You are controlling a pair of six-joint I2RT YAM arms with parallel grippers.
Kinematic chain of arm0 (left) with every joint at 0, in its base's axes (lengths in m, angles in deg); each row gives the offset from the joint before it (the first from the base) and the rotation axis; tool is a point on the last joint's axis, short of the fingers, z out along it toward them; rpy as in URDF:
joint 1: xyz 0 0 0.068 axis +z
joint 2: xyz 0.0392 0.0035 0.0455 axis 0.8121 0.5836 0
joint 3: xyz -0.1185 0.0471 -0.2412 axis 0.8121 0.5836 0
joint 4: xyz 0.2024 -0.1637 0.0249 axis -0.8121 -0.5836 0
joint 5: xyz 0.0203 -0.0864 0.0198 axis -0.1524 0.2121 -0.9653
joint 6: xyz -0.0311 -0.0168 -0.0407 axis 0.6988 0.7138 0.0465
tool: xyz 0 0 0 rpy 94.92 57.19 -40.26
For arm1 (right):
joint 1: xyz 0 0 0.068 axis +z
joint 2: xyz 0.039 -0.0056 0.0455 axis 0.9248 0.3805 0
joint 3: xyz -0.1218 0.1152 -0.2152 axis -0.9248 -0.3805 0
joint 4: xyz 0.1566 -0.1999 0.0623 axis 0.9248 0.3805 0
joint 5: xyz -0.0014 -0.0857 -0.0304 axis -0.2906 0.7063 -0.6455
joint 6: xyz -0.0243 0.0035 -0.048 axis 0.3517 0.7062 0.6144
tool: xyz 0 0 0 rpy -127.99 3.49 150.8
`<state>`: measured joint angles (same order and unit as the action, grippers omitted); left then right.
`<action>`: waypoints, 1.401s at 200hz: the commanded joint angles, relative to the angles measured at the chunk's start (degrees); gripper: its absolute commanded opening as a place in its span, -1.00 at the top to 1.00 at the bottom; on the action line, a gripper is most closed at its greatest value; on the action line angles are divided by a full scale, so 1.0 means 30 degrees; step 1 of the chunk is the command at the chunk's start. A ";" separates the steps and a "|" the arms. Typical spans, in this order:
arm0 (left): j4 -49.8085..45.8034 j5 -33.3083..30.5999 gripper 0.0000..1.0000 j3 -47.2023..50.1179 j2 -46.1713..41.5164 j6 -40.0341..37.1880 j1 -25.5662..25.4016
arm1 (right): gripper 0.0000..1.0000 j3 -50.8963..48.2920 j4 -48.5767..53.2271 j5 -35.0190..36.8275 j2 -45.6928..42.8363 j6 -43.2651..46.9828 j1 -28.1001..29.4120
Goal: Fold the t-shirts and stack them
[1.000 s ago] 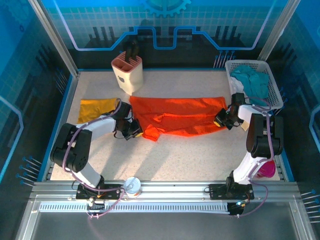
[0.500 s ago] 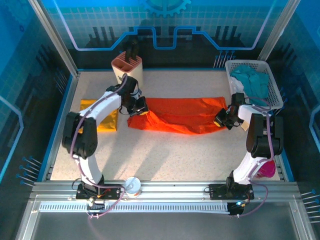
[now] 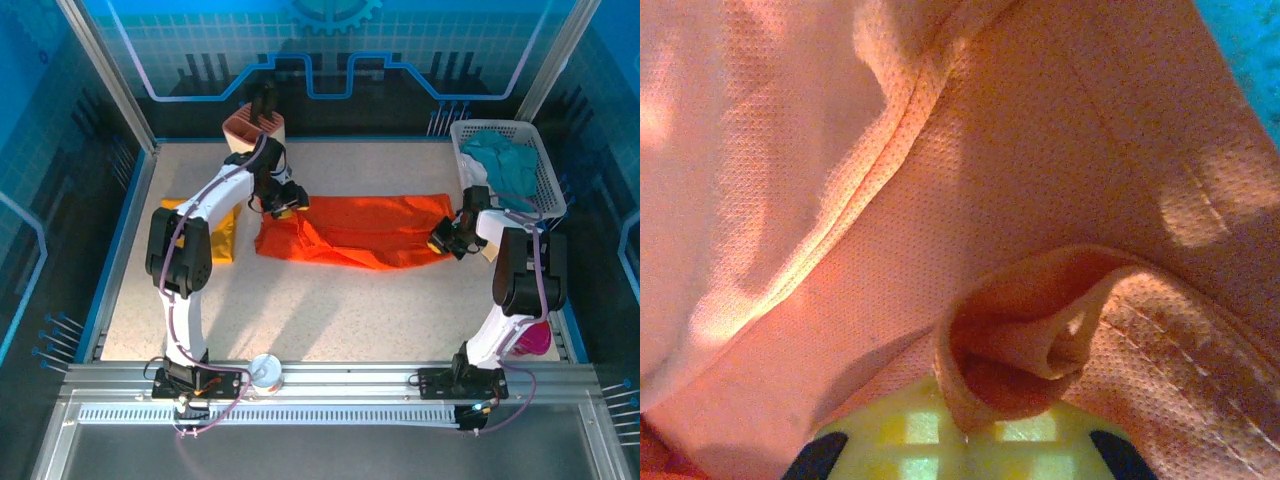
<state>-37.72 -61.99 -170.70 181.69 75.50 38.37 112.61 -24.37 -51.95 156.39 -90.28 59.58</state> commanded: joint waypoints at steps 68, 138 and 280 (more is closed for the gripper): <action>0.6512 0.2673 0.03 0.8508 -0.4840 0.1358 0.2319 | 1.00 -0.0536 -0.0305 -0.0570 -0.0025 0.0155 -0.0273; 1.1992 0.4012 -0.08 0.9954 -0.3652 0.3950 0.2583 | 1.00 -0.0503 -0.0251 -0.0512 0.0043 0.0262 -0.0263; 1.3224 0.4079 0.00 1.0400 -0.2373 0.5240 0.2554 | 1.00 -0.0310 -0.0293 -0.0540 0.0282 0.0263 -0.0274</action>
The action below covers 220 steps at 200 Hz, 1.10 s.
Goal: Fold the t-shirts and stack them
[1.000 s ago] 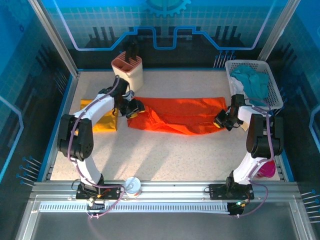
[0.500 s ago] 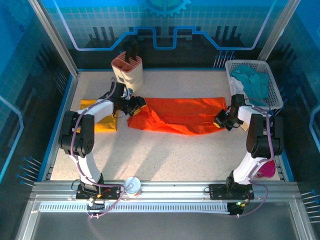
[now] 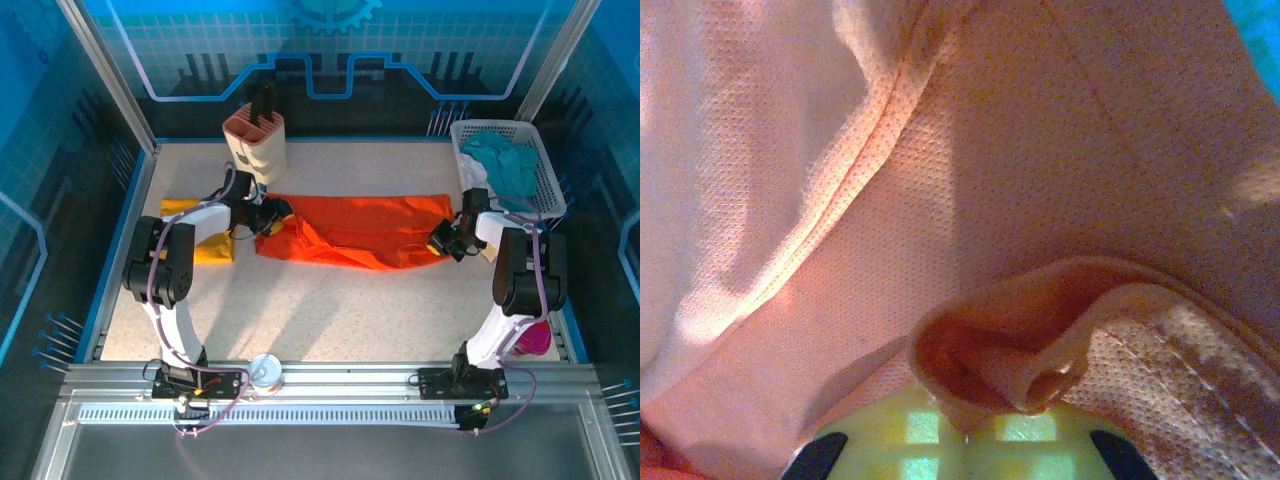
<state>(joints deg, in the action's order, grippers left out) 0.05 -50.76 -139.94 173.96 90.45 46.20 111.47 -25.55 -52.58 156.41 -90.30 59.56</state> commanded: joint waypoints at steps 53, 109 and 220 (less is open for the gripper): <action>0.1963 0.0699 0.28 0.0298 0.0528 0.1025 -0.0084 | 1.00 0.0132 0.0256 -0.0247 0.0217 0.0362 -0.0296; 0.1728 0.0687 0.68 0.0151 0.0494 0.0936 -0.0084 | 1.00 0.0142 0.0274 -0.0318 0.0235 0.0358 -0.0338; -0.6555 -0.2037 1.00 -0.1382 -0.4389 -0.1284 -0.0084 | 1.00 -0.1459 0.0716 0.0184 -0.4172 -0.2232 -0.1683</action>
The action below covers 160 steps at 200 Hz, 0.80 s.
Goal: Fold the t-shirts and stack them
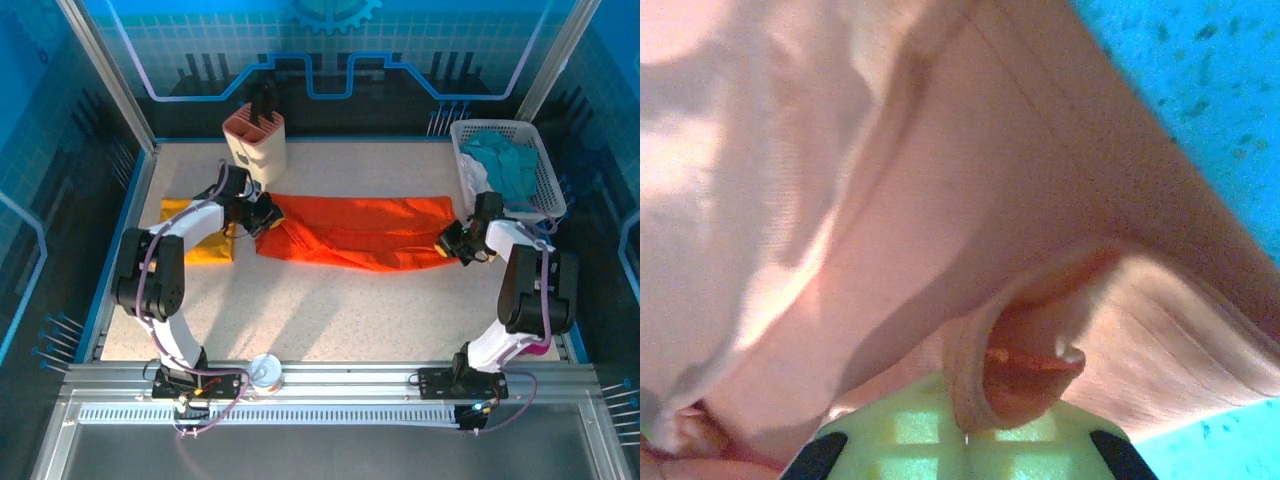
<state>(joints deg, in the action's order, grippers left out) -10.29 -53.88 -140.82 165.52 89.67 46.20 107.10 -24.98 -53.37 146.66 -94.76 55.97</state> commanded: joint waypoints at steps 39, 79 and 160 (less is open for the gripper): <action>-0.4683 -0.1667 1.00 -0.1853 -0.2207 -0.1499 -0.0055 | 1.00 -0.0043 0.0345 0.0312 -0.1037 -0.1104 -0.0895; -0.4719 -0.1570 1.00 -0.2344 -0.1231 -0.1689 -0.0025 | 1.00 0.0360 0.0002 0.0152 -0.0099 -0.1078 -0.0947; -0.4861 -0.1687 1.00 -0.3745 0.0715 -0.1929 -0.0026 | 0.98 0.1186 -0.0809 -0.0143 0.1460 -0.0994 -0.0736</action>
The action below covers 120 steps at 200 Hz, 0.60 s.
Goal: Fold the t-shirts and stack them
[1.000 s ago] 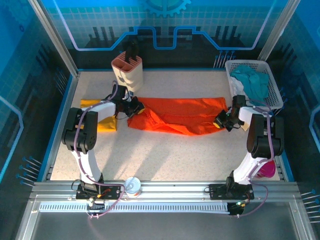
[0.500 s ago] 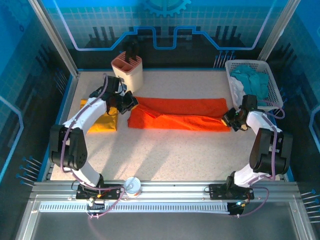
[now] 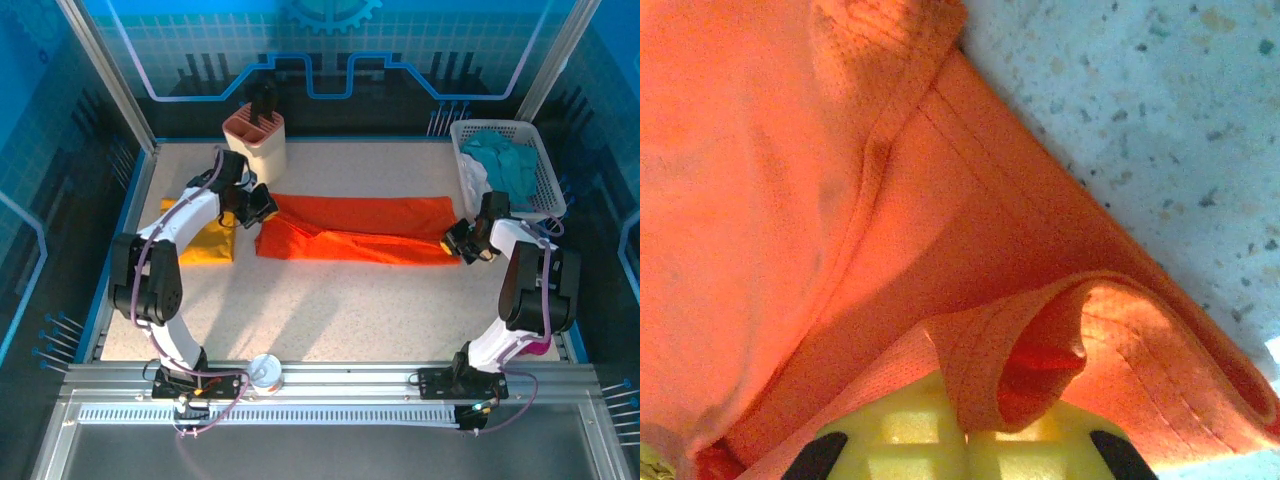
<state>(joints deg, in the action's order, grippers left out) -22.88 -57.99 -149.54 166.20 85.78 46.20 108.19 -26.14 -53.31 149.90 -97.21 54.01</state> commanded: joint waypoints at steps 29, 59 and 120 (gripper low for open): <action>-0.0838 -0.0595 1.00 -0.1242 0.0923 -0.0694 -0.0025 | 0.87 0.1368 -0.0392 0.0040 0.0599 0.0123 0.0205; -0.0982 -0.0718 1.00 -0.1626 0.1471 -0.0676 -0.0025 | 0.61 0.1594 -0.0532 -0.0036 0.0845 0.0170 0.0329; -0.1177 -0.1041 1.00 -0.2199 0.1951 -0.0793 -0.0009 | -0.27 0.0553 -0.1856 -0.1087 -0.0528 0.0083 0.0463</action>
<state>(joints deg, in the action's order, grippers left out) -24.50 -60.09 -153.23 171.00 84.73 46.20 110.90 -28.45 -54.14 151.25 -97.19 54.60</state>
